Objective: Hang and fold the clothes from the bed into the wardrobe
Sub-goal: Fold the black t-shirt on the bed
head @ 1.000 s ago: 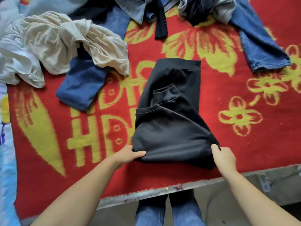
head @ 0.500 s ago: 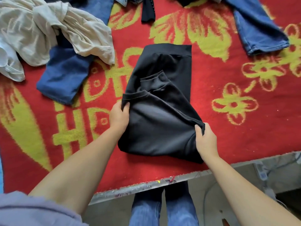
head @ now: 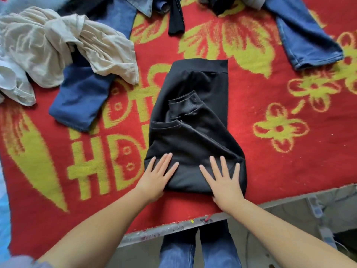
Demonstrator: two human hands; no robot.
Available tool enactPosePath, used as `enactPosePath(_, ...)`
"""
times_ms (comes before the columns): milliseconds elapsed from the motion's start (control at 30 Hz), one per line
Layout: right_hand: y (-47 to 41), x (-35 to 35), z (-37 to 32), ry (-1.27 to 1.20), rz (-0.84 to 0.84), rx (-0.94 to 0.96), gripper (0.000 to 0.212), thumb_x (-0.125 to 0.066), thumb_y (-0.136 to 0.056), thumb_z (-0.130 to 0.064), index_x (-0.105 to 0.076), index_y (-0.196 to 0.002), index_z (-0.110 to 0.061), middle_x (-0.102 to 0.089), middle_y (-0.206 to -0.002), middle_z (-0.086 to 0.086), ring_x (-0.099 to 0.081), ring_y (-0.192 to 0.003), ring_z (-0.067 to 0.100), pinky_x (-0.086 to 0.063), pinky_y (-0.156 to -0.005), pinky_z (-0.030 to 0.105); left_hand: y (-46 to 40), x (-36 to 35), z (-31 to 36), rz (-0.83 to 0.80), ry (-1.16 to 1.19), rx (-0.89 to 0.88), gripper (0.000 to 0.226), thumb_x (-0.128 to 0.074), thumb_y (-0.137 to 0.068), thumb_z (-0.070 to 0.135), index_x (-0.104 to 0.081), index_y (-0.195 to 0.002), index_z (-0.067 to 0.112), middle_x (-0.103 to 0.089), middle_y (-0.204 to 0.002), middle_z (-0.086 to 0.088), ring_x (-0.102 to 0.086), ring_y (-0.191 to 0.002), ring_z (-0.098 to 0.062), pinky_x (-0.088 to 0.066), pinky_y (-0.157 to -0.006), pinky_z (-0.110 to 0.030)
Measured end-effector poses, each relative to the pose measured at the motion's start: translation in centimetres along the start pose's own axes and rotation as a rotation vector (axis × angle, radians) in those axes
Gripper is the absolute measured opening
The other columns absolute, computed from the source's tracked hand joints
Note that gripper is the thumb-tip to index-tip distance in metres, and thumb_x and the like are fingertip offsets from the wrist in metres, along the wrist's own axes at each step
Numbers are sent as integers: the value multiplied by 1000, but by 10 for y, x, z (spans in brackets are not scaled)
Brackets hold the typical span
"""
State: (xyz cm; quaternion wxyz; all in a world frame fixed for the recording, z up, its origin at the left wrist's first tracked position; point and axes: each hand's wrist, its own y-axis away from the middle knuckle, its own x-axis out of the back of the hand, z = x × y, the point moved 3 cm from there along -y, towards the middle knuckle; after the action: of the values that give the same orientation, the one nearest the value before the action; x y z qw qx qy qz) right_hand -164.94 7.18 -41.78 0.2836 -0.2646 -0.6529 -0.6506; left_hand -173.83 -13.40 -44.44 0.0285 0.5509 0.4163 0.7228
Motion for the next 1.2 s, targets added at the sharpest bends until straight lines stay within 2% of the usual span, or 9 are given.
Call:
enactPosePath(167,-9,12,3,-7,-112,-33,86,-46,-93,-8,13,-151,-33,19,-157,17,8,-142,49,-9,-112,63,-8,17,7,-58,-15,9,82,-39,-90,-3,15,-150,13,19,-154,-26,17,-144,-37,-2,-117,-49)
enactPosePath(267,-7,48,13,-110,-280,119,72,-43,-89,-3,-19,-152,-30,-21,-157,13,-27,-140,39,-31,-110,46,-7,57,-3,-285,212,-45,69,-38,-86,-4,-24,-151,16,-20,-154,-23,-26,-141,-34,-26,-113,-40)
enactPosePath(333,-7,82,33,-267,-478,249,57,-46,-84,-5,-48,-138,-23,-52,-138,8,-51,-123,27,-43,-100,36,-7,90,-15,-449,464,-97,48,-39,-78,-1,-63,-115,18,-63,-116,-15,-61,-102,-29,-50,-91,-40)
enactPosePath(467,-28,148,81,-575,-657,229,26,-55,-80,-4,-63,-102,-13,-68,-92,9,-64,-83,19,-54,-79,40,-21,148,-59,-590,784,35,10,-51,-59,16,-56,-68,18,-56,-58,4,-54,-52,-14,-41,-46,-21)
enactPosePath(567,-72,177,120,-711,-378,133,21,-63,-84,-8,-62,-103,-17,-68,-100,7,-63,-87,18,-52,-80,33,-48,168,-105,-347,1050,171,13,-60,-66,19,-61,-76,11,-55,-67,0,-52,-64,-16,-37,-59,-26)
enactPosePath(733,-122,174,171,-1025,470,-267,22,-60,-90,-19,-60,-111,-11,-63,-113,9,-61,-101,22,-39,-85,24,-82,150,-149,604,1609,740,14,-63,-90,30,-56,-86,18,-63,-80,-6,-55,-66,-12,-43,-62,-28)
enactPosePath(900,-109,101,141,-1303,352,-560,77,-60,-84,-55,-33,-143,-13,-47,-141,11,-45,-130,27,-36,-105,35,-82,92,-99,415,1495,830,43,-55,-90,51,-54,-116,17,-61,-111,3,-56,-102,-16,-41,-87,-31)
enactPosePath(1100,-113,110,153,-1307,615,-560,20,-49,-95,-31,-53,-93,-11,-56,-83,-1,-55,-89,26,-34,-68,28,-78,122,-107,881,1258,689,16,-45,-98,36,-53,-97,22,-54,-83,22,-48,-78,2,-30,-67,-14)
enactPosePath(1200,-116,113,162,-1251,643,-524,23,-43,-100,-28,-52,-92,-8,-55,-82,1,-50,-82,23,-25,-62,27,-93,121,-117,829,1173,722,25,-42,-99,40,-51,-101,17,-58,-88,10,-54,-89,-16,-32,-73,-27)
